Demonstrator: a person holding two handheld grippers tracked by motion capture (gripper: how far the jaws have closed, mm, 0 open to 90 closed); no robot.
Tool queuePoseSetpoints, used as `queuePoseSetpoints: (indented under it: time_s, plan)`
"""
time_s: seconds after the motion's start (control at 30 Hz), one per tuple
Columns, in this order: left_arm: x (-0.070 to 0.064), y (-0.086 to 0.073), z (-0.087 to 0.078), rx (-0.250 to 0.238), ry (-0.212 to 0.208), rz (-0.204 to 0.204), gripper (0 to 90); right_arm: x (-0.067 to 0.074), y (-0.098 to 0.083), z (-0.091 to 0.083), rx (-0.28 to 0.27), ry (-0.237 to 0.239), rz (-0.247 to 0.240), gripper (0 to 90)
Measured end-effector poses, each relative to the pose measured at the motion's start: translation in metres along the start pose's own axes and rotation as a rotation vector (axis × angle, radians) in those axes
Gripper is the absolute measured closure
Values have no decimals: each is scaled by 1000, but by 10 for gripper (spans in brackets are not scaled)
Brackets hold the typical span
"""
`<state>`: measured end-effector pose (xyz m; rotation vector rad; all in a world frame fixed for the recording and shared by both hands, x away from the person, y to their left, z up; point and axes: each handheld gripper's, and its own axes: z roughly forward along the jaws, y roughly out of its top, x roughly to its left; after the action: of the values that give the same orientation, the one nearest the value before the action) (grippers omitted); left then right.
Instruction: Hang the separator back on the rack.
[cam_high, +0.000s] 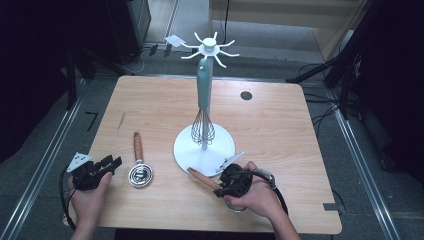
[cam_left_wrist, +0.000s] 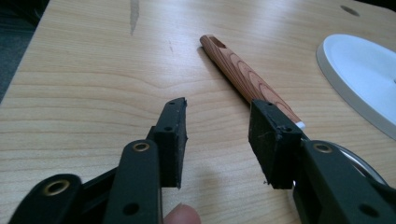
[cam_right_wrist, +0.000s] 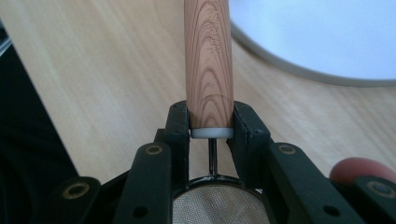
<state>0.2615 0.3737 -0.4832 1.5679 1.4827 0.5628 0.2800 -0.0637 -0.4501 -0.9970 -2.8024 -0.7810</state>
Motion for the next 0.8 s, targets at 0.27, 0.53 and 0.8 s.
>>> queuePoseSetpoints:
  time_s: [0.27,0.53,0.8]
  plan:
    - [2,2,-1,5,43,-38,338,-13,-6,-2,-49,-35,54,718]
    - [2,3,-1,15,62,-34,191,-25,-11,-11,-135,-87,100,719]
    - [2,3,0,29,83,-39,91,-34,-15,-22,-220,-131,146,719]
